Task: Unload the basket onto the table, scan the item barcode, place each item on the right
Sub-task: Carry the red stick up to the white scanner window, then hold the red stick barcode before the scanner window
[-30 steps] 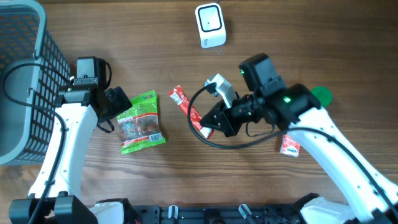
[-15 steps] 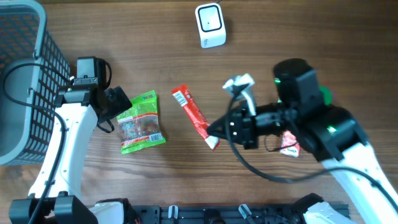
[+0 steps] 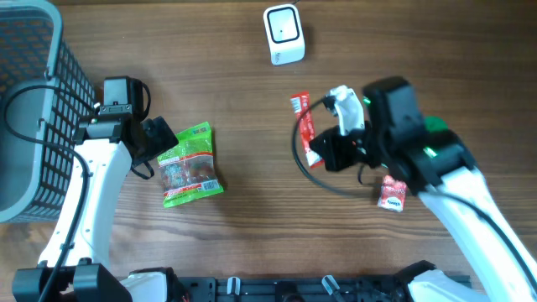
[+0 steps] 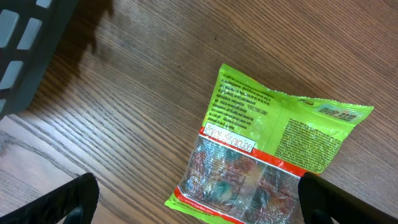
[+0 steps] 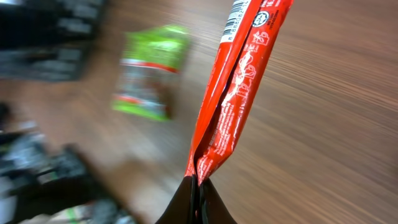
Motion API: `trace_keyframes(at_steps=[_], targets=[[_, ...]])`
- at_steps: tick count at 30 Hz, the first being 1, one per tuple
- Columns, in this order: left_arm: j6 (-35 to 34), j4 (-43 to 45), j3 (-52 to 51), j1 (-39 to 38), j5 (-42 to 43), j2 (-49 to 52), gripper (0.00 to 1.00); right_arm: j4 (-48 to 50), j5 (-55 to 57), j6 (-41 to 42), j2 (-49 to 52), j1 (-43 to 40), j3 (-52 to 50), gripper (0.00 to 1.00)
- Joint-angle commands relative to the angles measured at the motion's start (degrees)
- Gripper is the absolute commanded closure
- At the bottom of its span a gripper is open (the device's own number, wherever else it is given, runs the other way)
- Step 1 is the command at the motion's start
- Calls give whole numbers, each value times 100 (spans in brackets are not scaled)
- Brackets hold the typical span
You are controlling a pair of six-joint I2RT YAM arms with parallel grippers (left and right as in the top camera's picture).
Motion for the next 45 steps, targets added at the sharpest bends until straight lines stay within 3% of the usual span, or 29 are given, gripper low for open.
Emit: trace_keyframes(at_steps=[1,5,15,20,25,30,45], targets=[[48,-2,79,26,11,-20,0,444,901,-199,682,-13,-66,96],[48,-2,81,24,11,-20,0,448,1644,-208,1298,-13,372,96],[48,-2,79,26,11,-20,0,-1320,2577,-525,2074,-9,3062,96],[48,-2,81,24,11,-20,0,-1049,4118,-627,2479,260,3261,96],[48,-2,81,26,11,-20,0,-186,5766,-1506,3005,822,3261,96],[48,-2,81,26,11,-20,0,833,6961,-3195,3746,1169,3257,96],[48,-2,79,26,11,-20,0,4822,7858,-6881,5751,957,3257,96]])
